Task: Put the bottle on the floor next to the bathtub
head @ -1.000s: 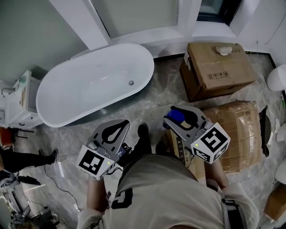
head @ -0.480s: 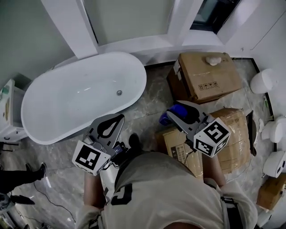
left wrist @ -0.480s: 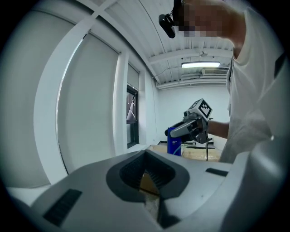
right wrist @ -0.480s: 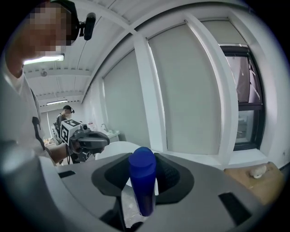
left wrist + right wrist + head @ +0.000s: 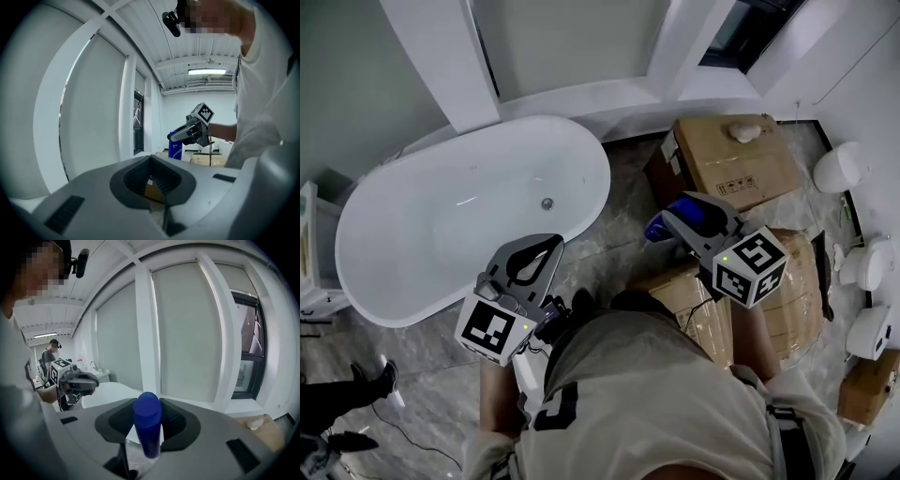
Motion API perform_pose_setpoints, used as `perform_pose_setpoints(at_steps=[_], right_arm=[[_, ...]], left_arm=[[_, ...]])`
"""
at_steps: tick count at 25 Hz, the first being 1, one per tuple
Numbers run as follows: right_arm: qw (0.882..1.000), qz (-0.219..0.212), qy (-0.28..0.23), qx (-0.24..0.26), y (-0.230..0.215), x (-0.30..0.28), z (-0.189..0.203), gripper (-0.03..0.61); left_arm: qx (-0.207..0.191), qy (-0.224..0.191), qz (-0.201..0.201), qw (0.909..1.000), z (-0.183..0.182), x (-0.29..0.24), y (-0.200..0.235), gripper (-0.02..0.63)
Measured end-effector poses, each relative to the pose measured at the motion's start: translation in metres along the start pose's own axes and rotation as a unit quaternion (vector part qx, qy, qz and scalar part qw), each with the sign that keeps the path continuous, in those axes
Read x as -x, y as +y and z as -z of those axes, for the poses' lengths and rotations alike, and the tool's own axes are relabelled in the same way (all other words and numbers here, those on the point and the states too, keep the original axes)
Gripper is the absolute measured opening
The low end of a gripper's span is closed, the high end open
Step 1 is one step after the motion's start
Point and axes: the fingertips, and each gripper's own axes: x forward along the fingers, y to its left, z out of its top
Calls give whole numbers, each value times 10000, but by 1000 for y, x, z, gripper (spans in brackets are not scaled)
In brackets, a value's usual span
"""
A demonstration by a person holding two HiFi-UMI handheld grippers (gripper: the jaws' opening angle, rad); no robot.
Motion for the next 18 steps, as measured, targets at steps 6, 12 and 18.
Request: perform_pose_setpoints(at_steps=[6, 12, 18], right_arm=[[9998, -67, 175, 31, -5, -15, -8, 160], [9984, -45, 556, -3, -31, -38, -2, 160], [9977, -194, 548, -344, -73, -70, -8, 160]], left_arm=[[8, -61, 178, 9998, 1, -13, 14, 57], [59, -29, 131, 9999, -4, -23, 30, 58], [163, 19, 28, 9999, -12, -51, 51, 58]])
